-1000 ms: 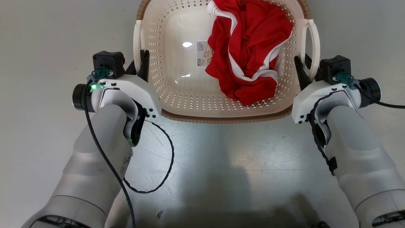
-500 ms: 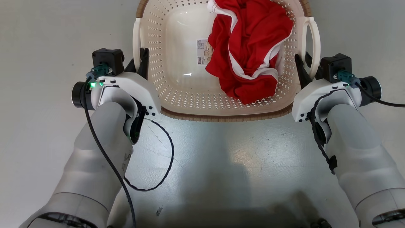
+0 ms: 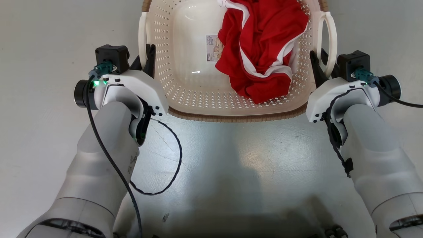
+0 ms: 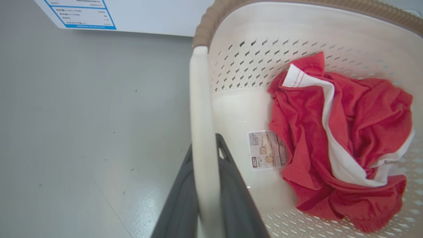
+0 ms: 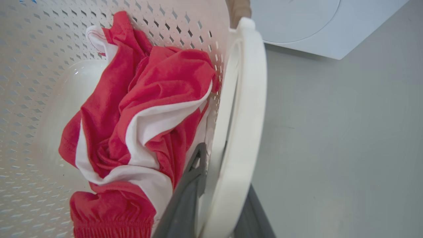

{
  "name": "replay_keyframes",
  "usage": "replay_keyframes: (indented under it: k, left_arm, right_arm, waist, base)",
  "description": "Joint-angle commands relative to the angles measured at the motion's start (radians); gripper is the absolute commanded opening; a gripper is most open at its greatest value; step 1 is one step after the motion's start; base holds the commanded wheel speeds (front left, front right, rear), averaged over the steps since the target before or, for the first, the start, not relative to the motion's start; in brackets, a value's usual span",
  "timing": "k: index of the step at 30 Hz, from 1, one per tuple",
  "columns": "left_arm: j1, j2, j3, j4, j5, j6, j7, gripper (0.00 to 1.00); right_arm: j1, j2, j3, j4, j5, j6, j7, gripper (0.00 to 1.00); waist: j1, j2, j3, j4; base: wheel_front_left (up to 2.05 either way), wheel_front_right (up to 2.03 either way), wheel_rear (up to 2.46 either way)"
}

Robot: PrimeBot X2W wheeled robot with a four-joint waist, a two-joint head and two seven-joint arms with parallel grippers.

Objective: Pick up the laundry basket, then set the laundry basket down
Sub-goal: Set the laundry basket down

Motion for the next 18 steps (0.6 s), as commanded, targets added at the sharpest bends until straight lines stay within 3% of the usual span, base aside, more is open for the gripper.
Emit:
replay_keyframes:
  k: [1, 10, 11, 13, 14, 15, 16, 18]
  left_arm:
    - [-0.006, 0.011, 0.015, -0.017, 0.013, -0.011, -0.005, 0.0]
    - [-0.007, 0.009, 0.028, -0.02, 0.023, -0.018, -0.005, 0.0]
    - [-0.007, 0.009, 0.027, -0.021, 0.02, -0.019, -0.005, 0.0]
    - [-0.008, 0.009, 0.026, -0.02, 0.014, -0.018, -0.005, 0.0]
    - [-0.007, 0.009, 0.026, -0.016, 0.009, -0.014, -0.005, 0.26]
    - [-0.008, 0.009, 0.024, -0.011, 0.006, -0.009, -0.005, 0.56]
    - [-0.008, 0.009, 0.022, -0.005, 0.003, -0.001, -0.005, 1.0]
    - [-0.008, 0.009, 0.02, 0.003, -0.002, 0.004, -0.005, 1.0]
  right_arm:
    - [0.019, 0.034, 0.023, -0.012, -0.017, 0.015, -0.025, 0.0]
    - [0.012, 0.034, 0.006, -0.008, -0.032, 0.015, -0.024, 0.0]
    - [0.011, 0.034, 0.002, -0.006, -0.034, 0.015, -0.023, 0.04]
    - [0.009, 0.034, -0.008, -0.002, -0.042, 0.015, -0.018, 0.44]
    - [0.009, 0.034, -0.012, -0.002, -0.045, 0.015, -0.017, 0.97]
    - [0.008, 0.034, -0.02, -0.001, -0.049, 0.015, -0.018, 1.0]
    - [0.008, 0.034, -0.027, -0.001, -0.053, 0.015, -0.019, 1.0]
    - [0.007, 0.034, -0.033, 0.0, -0.057, 0.015, -0.02, 1.0]
  waist:
    - [0.0, 0.0, 0.001, 0.0]
    - [0.0, 0.0, 0.012, -0.001]
    - [0.0, 0.0, 0.013, -0.001]
    - [0.0, 0.0, 0.015, -0.001]
    - [0.0, 0.0, 0.016, 0.0]
    - [0.0, 0.0, 0.017, 0.0]
    - [0.0, 0.0, 0.018, 0.001]
    - [0.0, 0.0, 0.017, 0.001]
  base:
    - [0.0, 0.0, 0.0]
    - [0.0, 0.0, 0.0]
    - [0.0, 0.0, 0.0]
    - [0.0, 0.0, 0.0]
    - [0.0, 0.0, 0.0]
    - [0.0, 0.0, 0.0]
    - [0.0, 0.0, 0.0]
    - [0.0, 0.0, 0.0]
